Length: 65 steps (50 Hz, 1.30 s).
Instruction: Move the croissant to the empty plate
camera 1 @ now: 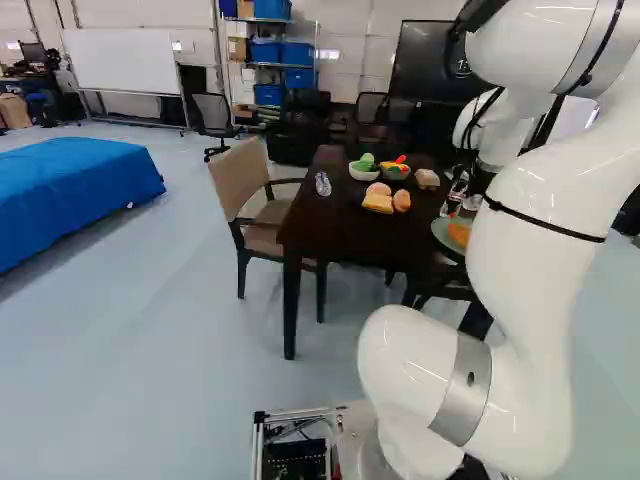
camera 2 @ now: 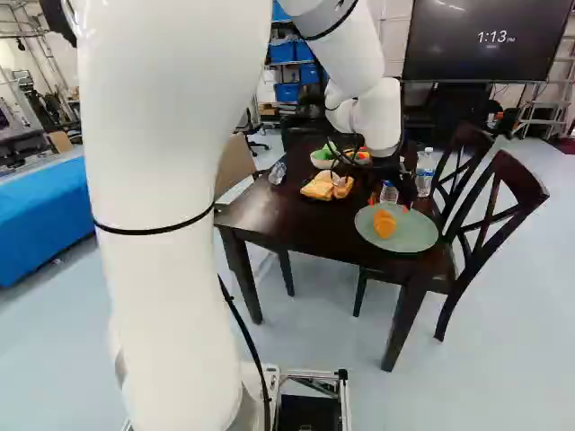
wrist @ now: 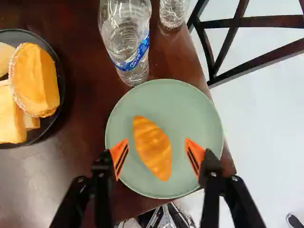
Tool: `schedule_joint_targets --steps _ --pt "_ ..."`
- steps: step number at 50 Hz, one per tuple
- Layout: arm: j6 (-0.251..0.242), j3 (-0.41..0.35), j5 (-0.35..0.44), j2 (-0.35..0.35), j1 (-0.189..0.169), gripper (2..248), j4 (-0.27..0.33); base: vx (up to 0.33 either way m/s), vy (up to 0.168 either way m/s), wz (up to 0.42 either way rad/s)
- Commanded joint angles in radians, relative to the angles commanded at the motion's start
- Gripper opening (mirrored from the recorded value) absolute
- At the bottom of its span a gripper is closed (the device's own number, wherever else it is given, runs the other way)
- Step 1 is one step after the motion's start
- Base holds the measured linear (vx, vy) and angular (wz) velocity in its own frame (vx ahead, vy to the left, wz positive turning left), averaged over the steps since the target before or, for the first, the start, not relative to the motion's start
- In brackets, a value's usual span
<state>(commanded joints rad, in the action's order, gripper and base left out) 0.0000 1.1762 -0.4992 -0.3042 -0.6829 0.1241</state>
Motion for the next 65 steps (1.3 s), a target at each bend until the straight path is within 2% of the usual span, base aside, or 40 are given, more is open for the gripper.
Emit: schedule_joint_targets --steps 1,2,6,7,12,13,31,50,65 --pt "0.0 0.0 0.0 0.0 0.0 162 0.0 0.0 0.0 0.0" --pt "0.0 0.0 0.0 0.0 0.0 195 0.0 0.0 0.0 0.0" --pt "0.0 0.0 0.0 0.0 0.0 195 0.0 0.0 0.0 0.0" --pt "0.0 0.0 0.0 0.0 0.0 230 0.0 0.0 0.0 0.0" --pt "0.0 0.0 0.0 0.0 0.0 230 0.0 0.0 0.0 0.0" --pt "0.0 0.0 0.0 0.0 0.0 247 0.0 0.0 0.0 0.0" --pt "0.0 -0.01 0.0 0.024 -0.006 247 0.0 0.0 0.0 0.0" --pt "0.0 -0.066 0.0 0.117 -0.059 247 0.0 0.0 0.0 0.0" --pt "0.0 -0.115 0.0 0.16 -0.1 247 0.0 0.0 0.0 0.0"
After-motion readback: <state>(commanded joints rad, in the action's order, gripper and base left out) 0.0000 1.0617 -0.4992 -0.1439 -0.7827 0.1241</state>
